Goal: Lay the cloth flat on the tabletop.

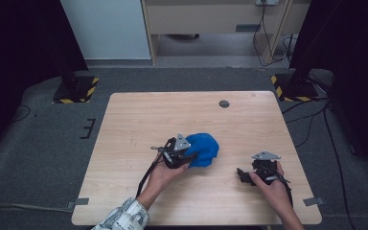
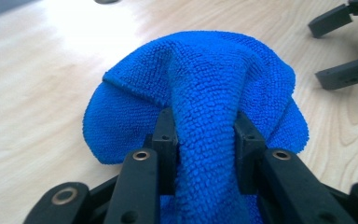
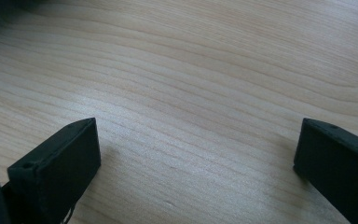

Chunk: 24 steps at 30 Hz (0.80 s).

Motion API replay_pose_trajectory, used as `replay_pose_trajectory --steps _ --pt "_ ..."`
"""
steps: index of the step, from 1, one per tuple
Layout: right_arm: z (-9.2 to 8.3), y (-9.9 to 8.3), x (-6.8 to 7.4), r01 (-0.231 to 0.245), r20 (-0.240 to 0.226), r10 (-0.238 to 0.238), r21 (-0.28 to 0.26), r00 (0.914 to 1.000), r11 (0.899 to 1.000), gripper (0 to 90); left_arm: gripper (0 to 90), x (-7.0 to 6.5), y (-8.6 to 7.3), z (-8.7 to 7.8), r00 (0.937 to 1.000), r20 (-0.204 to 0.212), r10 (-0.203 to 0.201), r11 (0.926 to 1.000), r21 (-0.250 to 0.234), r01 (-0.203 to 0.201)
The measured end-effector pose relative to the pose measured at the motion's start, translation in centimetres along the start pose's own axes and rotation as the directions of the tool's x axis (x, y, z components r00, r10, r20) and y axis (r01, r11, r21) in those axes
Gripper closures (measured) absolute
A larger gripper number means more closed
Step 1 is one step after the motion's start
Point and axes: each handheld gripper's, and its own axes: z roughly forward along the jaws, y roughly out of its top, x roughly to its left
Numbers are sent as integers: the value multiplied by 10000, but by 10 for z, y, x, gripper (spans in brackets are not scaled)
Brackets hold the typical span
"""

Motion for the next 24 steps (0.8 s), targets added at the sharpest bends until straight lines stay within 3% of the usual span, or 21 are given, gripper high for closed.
replay_pose_trajectory --steps 7,12,14,18,24 --pt "0 0 0 0 -2 0 1 10000 10000 6 652 -9 -9 12 9994 351 66 9998 211 -73" --pt "0 0 0 -1 3 1 -1 10000 10000 6 402 -15 -11 16 9991 381 186 9990 394 -201" --pt "0 0 0 -3 3 3 -2 10000 10000 6 302 -17 -11 11 9988 464 146 9997 198 -156" --pt "0 0 0 5 -7 -5 -1 10000 10000 7 210 -16 -11 4 9974 712 -56 10000 -76 62" --pt "-1 1 -2 159 -168 -158 44 9997 9999 38 178 -13 -5 -12 9964 843 -134 9970 -749 198"
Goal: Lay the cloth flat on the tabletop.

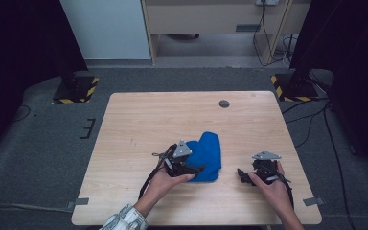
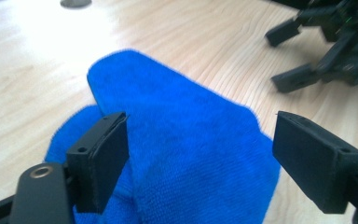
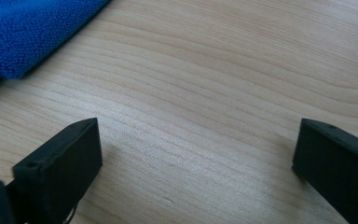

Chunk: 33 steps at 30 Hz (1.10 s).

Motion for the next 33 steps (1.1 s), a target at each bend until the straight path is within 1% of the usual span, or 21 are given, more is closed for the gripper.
replay_pose_trajectory --steps 1,2,3,4,5,9,10,12,13,14,18,19,20,23,25,28,29,30,31,32,33 --pt "-1 1 -1 43 -100 -44 -32 9999 10000 85 178 2 1 -4 10000 -88 -10 10000 -95 9" --pt "-3 2 -1 -9 -257 6 -139 9997 9999 99 179 5 3 -8 9998 -205 -16 9999 -159 13" --pt "-4 3 -2 -64 -285 57 -261 9996 9996 80 182 7 3 -11 9996 -283 -82 9997 -246 75" --pt "-4 4 -2 -50 -277 41 -328 9996 9995 103 193 12 4 -15 9991 -406 -141 9993 -357 126" --pt "-6 6 -1 19 -398 -35 -399 9992 9992 147 206 16 3 -17 9987 -488 -177 9992 -364 160" --pt "-12 12 4 258 -544 -298 -725 9981 9970 255 228 35 -2 -27 9936 -972 -567 9979 -356 535" --pt "-14 14 5 424 -541 -467 -766 9974 9962 279 235 38 -4 -28 9922 -1083 -610 9978 -343 576" --pt "-15 17 8 524 -556 -574 -879 9968 9948 341 247 42 -5 -29 9904 -1242 -613 9979 -278 583" --pt "-15 17 8 524 -556 -574 -879 9968 9948 341 255 42 -5 -29 9904 -1242 -613 9979 -278 583" --pt "-16 21 10 727 -635 -782 -850 9949 9937 399 262 46 -7 -29 9888 -1318 -699 9975 -231 675" --pt "-13 28 14 819 -930 -893 -803 9917 9934 496 316 52 -9 -27 9866 -1452 -749 9972 -168 732" --pt "-13 28 14 819 -930 -893 -803 9917 9934 496 316 54 -10 -26 9863 -1471 -750 9972 -138 737" --pt "-8 33 18 886 -1013 -966 -814 9902 9927 558 339 58 -10 -23 9835 -1625 -794 9968 -97 789" --pt "-2 44 21 879 -1165 -978 -872 9884 9923 637 382 66 -10 -17 9790 -1749 -1047 9945 -97 1046" --pt "3 52 23 946 -1223 -1070 -1031 9867 9902 696 408 70 -9 -12 9778 -1773 -1119 9937 -86 1121" --pt "9 65 27 915 -1292 -1050 -1063 9860 9901 732 431 72 -9 -7 9782 -1728 -1154 9930 35 1178" --pt "9 65 27 915 -1292 -1050 -1063 9860 9901 732 431 73 -10 -3 9787 -1738 -1094 9933 178 1142" --pt "15 75 30 875 -1368 -1029 -1137 9852 9897 754 433 72 -10 3 9798 -1734 -997 9936 343 1072" --pt "15 75 30 875 -1368 -1029 -1137 9852 9897 754 435 72 -10 3 9798 -1734 -997 9936 343 1072" --pt "20 81 32 940 -1420 -1102 -1162 9837 9888 768 435 71 -10 9 9814 -1750 -795 9940 600 912" --pt "23 84 33 895 -1478 -1063 -1160 9833 9892 768 435 71 -10 9 9814 -1750 -795 9940 600 912"
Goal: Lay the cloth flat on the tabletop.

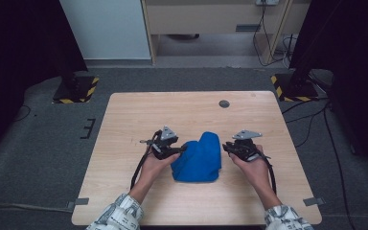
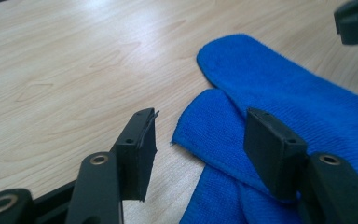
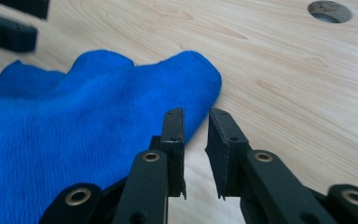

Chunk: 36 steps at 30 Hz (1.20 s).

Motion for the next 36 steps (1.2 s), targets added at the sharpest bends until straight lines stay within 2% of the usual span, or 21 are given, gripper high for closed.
replay_pose_trajectory --steps 1,3,5,9,12,15,19,21,27,30,34,35,36 --pt "4 3 0 -64 -17 64 73 10000 10000 773 434 -1 0 6 9999 -43 160 9998 146 -159" --pt "10 6 0 6 23 -6 175 10000 9998 784 432 -1 1 7 9998 -65 170 9997 180 -169" --pt "13 9 1 -8 16 8 211 10000 9998 779 432 1 2 12 10000 26 -15 9999 145 15" --pt "23 17 2 61 17 -61 321 10000 9995 740 429 2 2 19 9998 -47 172 9994 316 -170" --pt "31 23 3 36 63 -39 425 10000 9991 702 425 0 3 17 9997 -43 224 9992 325 -222" --pt "37 27 4 -30 32 28 492 10000 9988 703 468 -4 5 13 9991 132 392 9989 250 -396" --pt "45 27 3 4 206 -18 714 9998 9974 711 524 -4 5 12 9991 45 418 9986 315 -420" --pt "49 26 2 -39 277 16 804 9996 9968 679 542 -1 3 11 9997 18 258 9991 345 -259" --pt "60 22 -4 -404 517 350 1056 9980 9936 553 594 2 0 8 9999 46 123 9992 387 -125" --pt "63 21 -7 -595 423 554 1017 9976 9930 569 598 4 0 5 10000 80 10 9996 284 -12" --pt "65 20 -7 -615 266 588 1177 9979 9911 662 599 6 1 2 9999 82 -81 9998 171 79" --pt "65 20 -7 -615 266 588 1177 9979 9911 662 599 6 1 1 9999 70 -99 9998 150 98" --pt "67 19 -8 -540 195 521 1174 9985 9916 742 598 8 1 -1 9998 57 -170 9998 102 169"
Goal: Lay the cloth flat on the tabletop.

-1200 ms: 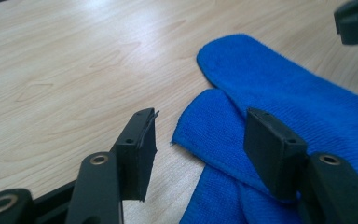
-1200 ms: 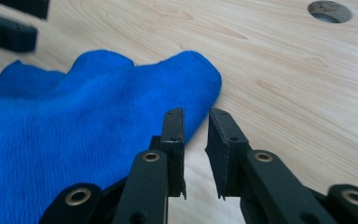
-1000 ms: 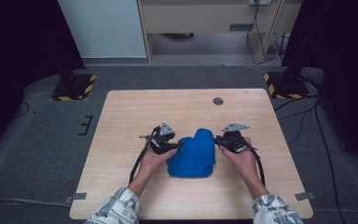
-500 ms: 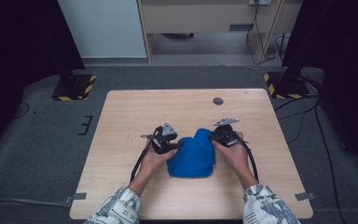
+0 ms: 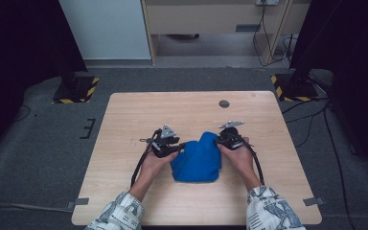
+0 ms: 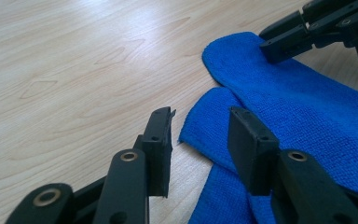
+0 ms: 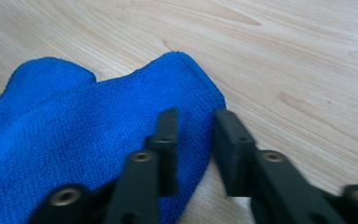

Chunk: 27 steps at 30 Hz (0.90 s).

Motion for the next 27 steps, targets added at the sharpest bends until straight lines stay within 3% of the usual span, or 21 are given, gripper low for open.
replay_pose_trajectory --steps 3,5,12,17,19,23,27 --pt "1 0 0 77 -108 -77 2 9999 10000 855 599 2 0 -2 10000 0 -97 9999 -53 97" --pt "0 0 -1 14 -215 -16 -78 9998 10000 883 600 2 0 -2 10000 -8 -97 9999 -56 96" --pt "-14 3 -12 -8 62 9 -222 10000 9998 891 605 6 1 -6 9997 -70 -215 9995 -245 213" --pt "-34 2 -33 -227 498 247 -396 9985 9990 891 607 8 2 -8 9996 -89 -286 9992 -294 283" --pt "-43 2 -39 -367 475 393 -548 9981 9978 891 607 9 3 -8 9996 -82 -269 9992 -314 266" --pt "-55 4 -34 -324 218 342 -773 9992 9965 890 605 10 3 -12 9994 -97 -326 9989 -348 322" --pt "-62 10 -18 -143 -291 113 -1030 9995 9946 889 594 10 4 -16 9995 -49 -318 9986 -421 316"
